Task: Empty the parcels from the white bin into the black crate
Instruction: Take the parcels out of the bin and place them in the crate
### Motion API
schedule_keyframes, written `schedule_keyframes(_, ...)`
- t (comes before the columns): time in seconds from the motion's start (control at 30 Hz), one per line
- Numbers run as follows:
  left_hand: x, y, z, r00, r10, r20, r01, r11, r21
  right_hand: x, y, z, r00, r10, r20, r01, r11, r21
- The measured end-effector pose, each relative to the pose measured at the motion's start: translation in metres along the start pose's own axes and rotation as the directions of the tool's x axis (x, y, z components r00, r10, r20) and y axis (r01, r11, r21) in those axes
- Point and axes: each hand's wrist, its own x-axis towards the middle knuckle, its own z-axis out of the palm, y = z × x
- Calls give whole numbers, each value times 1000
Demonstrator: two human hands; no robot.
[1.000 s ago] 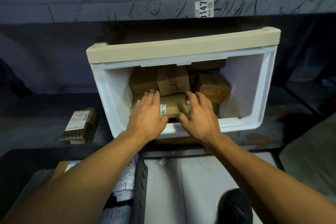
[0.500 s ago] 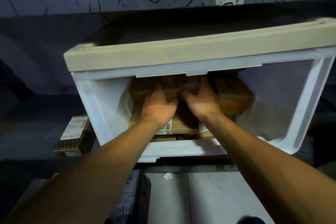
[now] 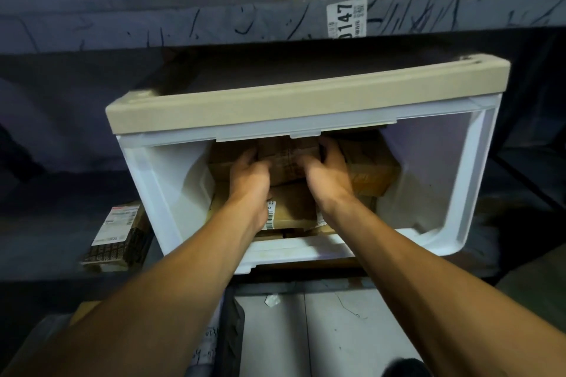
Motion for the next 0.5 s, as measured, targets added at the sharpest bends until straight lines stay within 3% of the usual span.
schedule_keyframes(0.5, -13, -1, -9, 997, 40, -66, -44, 997, -61, -27, 0, -8, 988, -105, -114, 106, 994, 3)
